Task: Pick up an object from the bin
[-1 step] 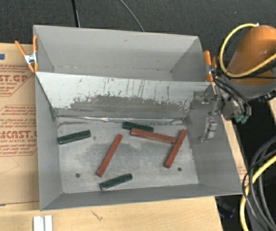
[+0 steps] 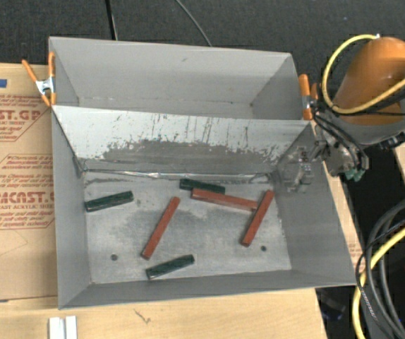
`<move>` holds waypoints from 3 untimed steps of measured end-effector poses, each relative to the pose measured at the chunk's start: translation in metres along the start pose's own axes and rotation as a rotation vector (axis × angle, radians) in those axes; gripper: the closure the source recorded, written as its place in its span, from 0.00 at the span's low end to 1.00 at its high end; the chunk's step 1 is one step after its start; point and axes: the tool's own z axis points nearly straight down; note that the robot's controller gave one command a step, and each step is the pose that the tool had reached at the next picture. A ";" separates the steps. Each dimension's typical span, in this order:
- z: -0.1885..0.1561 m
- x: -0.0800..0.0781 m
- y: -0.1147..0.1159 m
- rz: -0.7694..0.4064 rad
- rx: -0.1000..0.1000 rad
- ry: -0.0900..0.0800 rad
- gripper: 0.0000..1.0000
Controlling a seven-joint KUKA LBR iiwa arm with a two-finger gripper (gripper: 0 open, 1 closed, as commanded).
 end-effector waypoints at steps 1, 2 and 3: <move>0.000 0.000 0.000 0.000 0.000 0.000 1.00; -0.041 0.008 -0.004 -0.109 -0.002 0.003 1.00; -0.168 0.049 -0.007 -0.387 0.003 -0.007 0.00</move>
Offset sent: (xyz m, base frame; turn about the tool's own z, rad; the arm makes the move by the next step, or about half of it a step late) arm -0.0236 -0.0122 0.1212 -0.3071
